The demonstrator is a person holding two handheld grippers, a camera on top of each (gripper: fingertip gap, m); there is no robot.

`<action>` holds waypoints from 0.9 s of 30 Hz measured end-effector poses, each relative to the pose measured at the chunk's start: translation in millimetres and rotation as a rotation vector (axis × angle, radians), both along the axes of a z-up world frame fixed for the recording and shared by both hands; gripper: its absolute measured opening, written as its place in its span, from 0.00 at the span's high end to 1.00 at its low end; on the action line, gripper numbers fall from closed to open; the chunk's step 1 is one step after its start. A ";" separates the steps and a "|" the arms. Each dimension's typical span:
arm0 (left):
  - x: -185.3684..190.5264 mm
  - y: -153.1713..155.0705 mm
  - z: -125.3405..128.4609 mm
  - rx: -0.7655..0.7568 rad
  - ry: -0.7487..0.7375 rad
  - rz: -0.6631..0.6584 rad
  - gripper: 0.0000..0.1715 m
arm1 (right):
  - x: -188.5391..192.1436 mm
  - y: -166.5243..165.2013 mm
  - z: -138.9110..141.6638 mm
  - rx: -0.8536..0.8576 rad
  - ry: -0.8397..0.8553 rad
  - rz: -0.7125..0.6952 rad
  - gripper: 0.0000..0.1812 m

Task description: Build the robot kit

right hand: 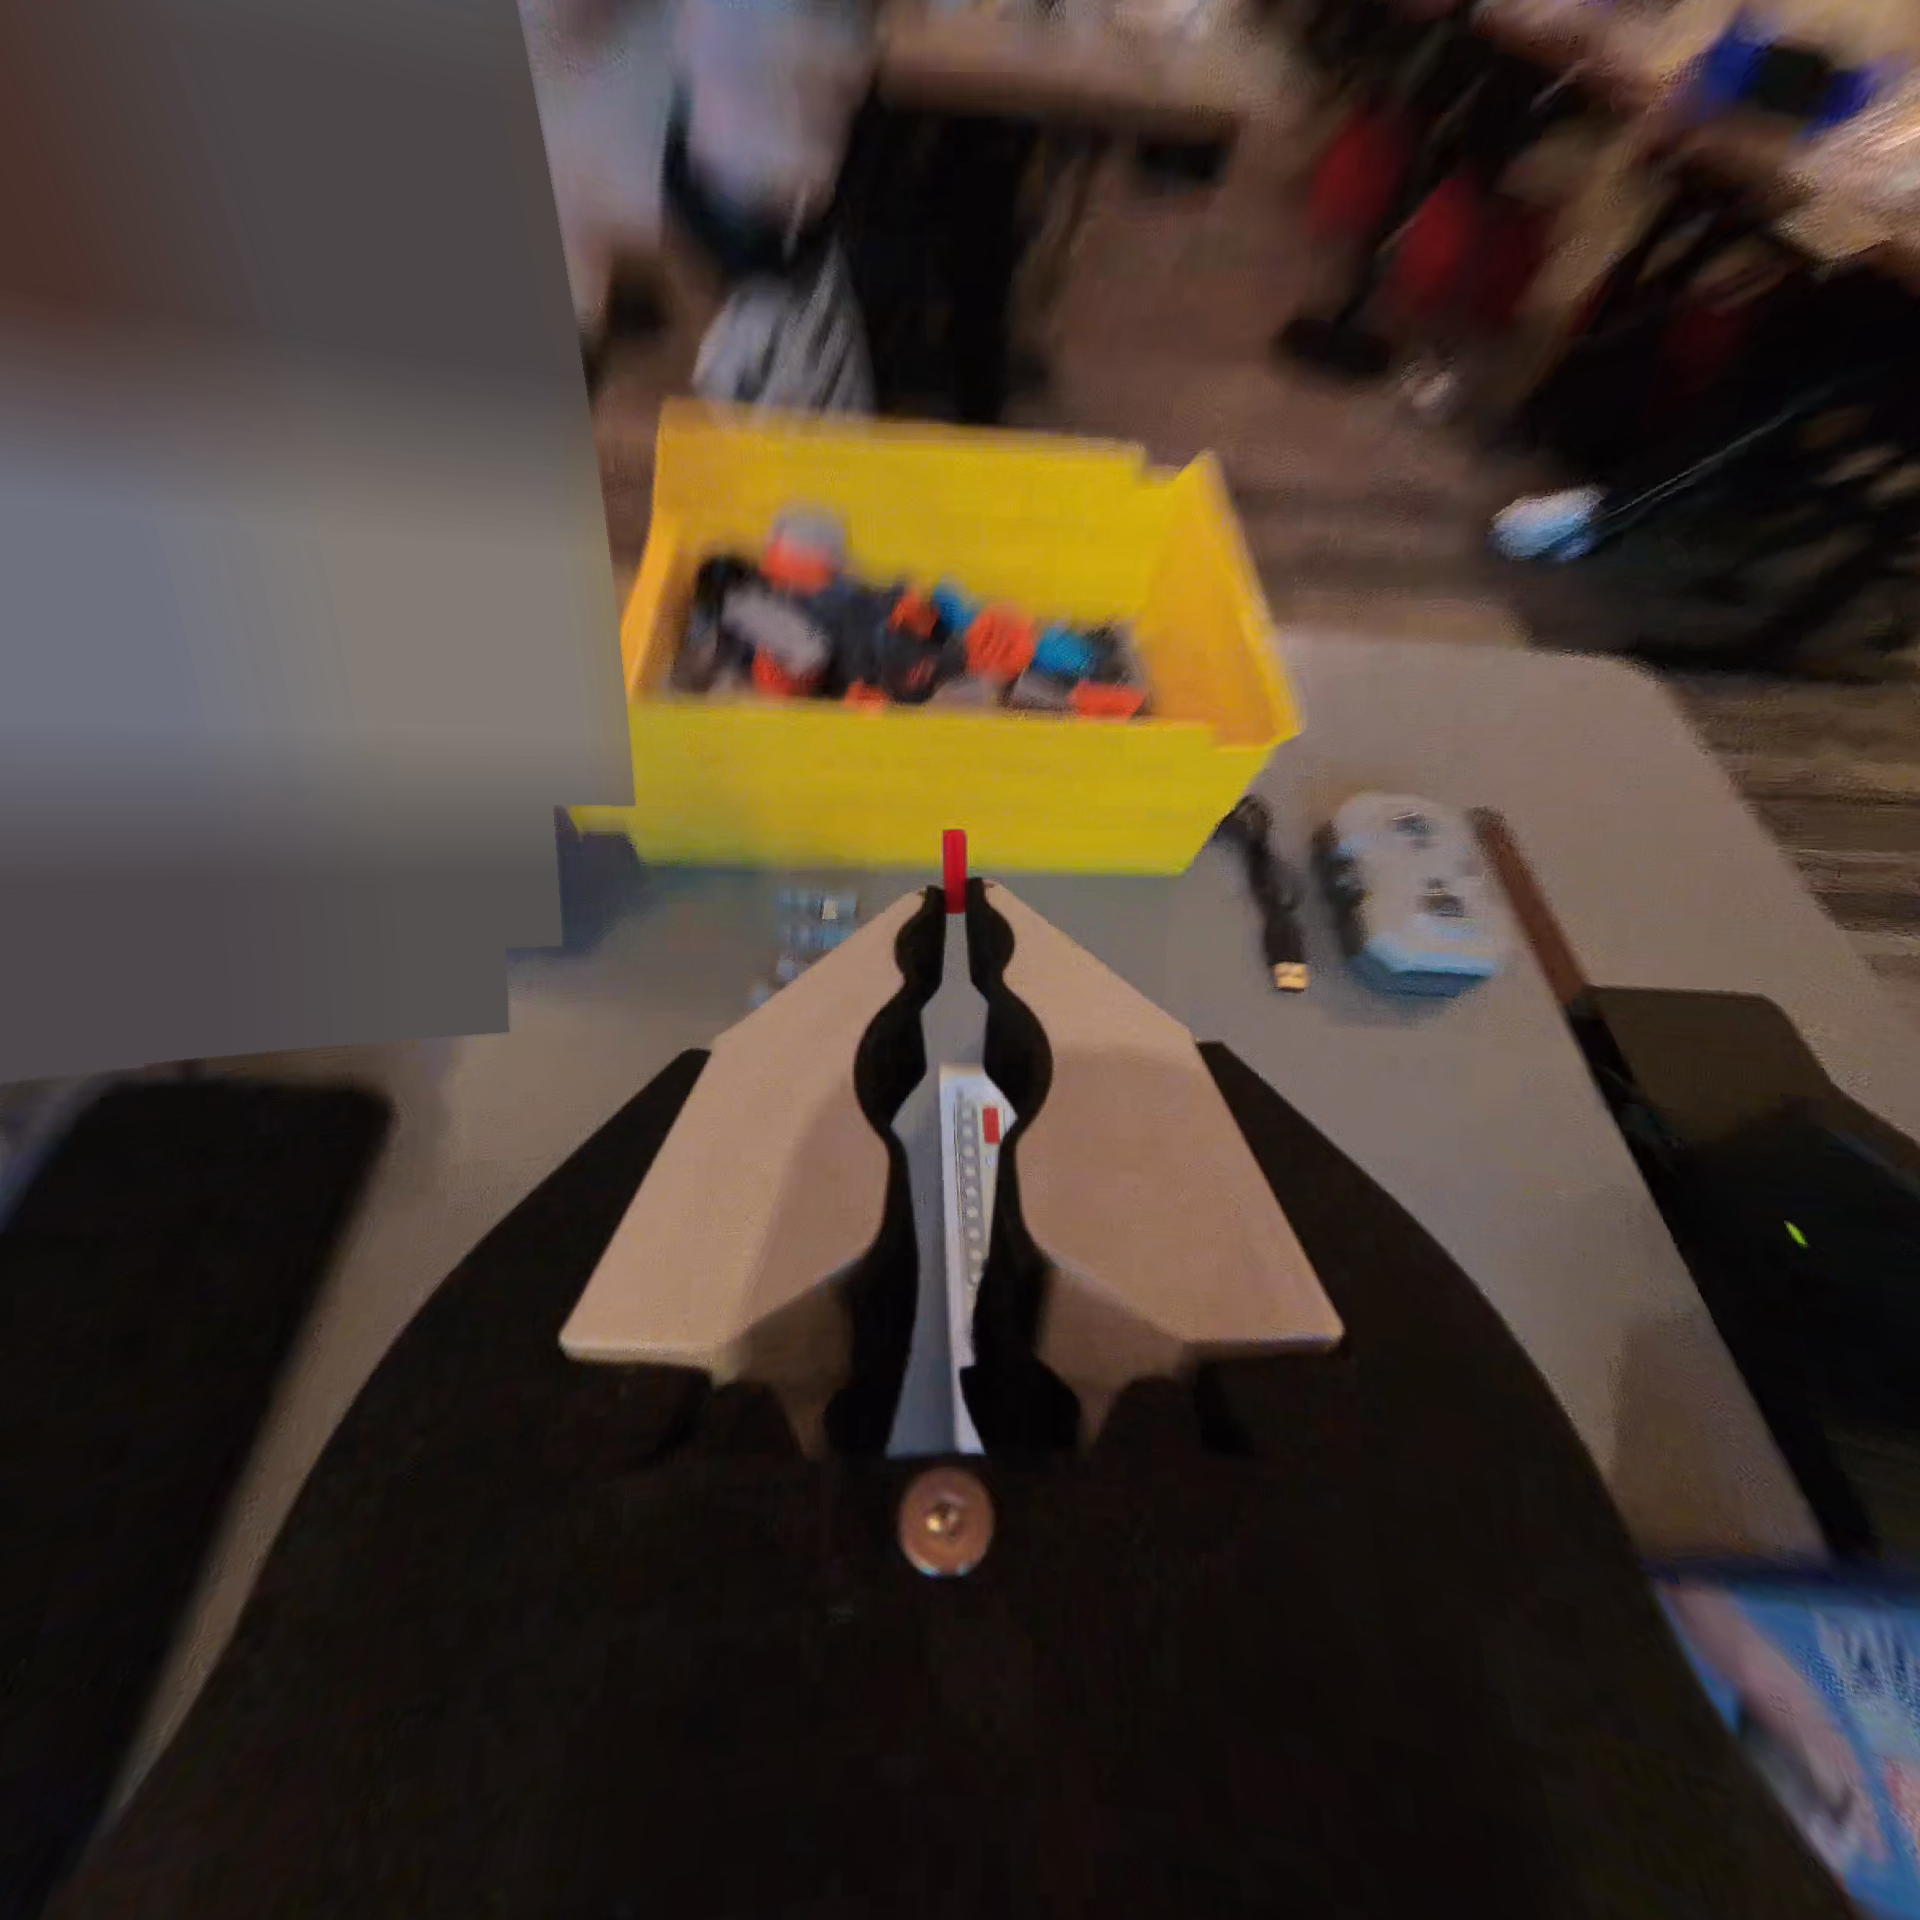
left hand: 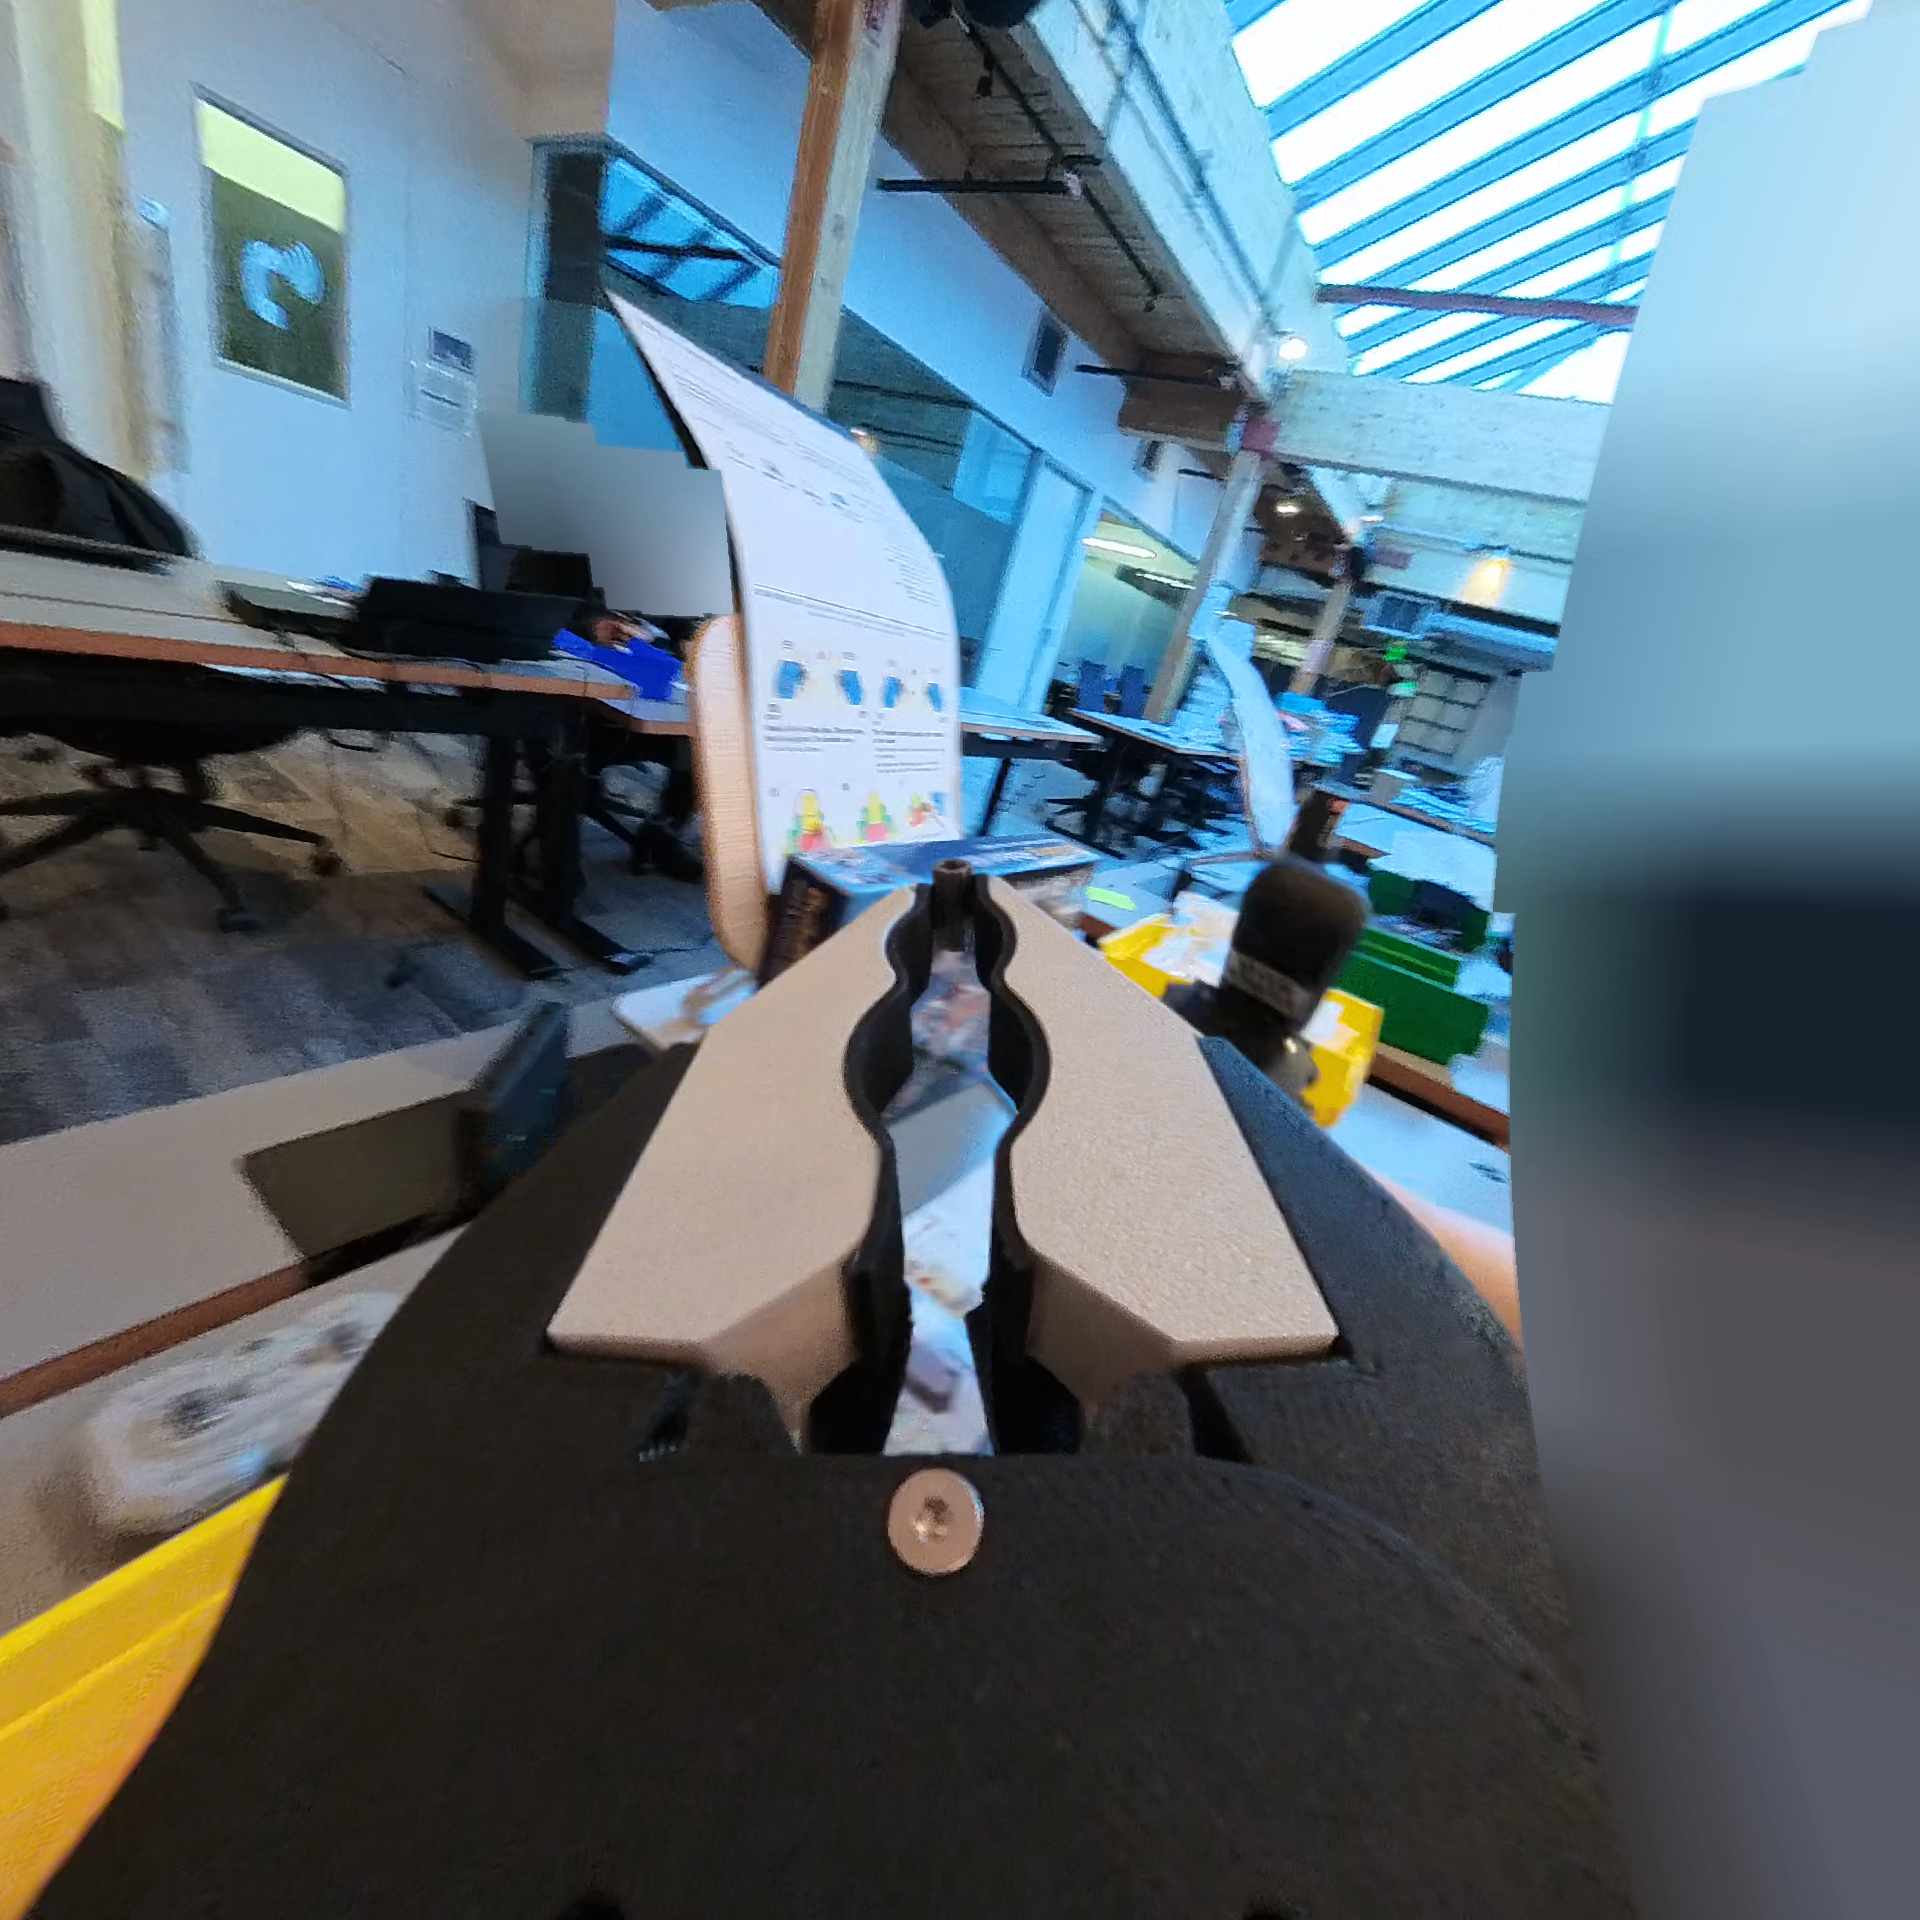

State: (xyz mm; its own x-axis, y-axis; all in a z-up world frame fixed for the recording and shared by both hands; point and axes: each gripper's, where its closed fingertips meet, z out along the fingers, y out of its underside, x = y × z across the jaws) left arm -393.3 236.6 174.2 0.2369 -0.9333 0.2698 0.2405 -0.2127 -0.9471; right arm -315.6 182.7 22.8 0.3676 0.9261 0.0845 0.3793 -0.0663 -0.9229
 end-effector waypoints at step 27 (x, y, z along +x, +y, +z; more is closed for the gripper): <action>142.8 -74.4 -202.4 -0.491 0.074 -0.420 0.97 | 40.2 -70.0 -92.2 -0.561 0.588 -0.289 0.98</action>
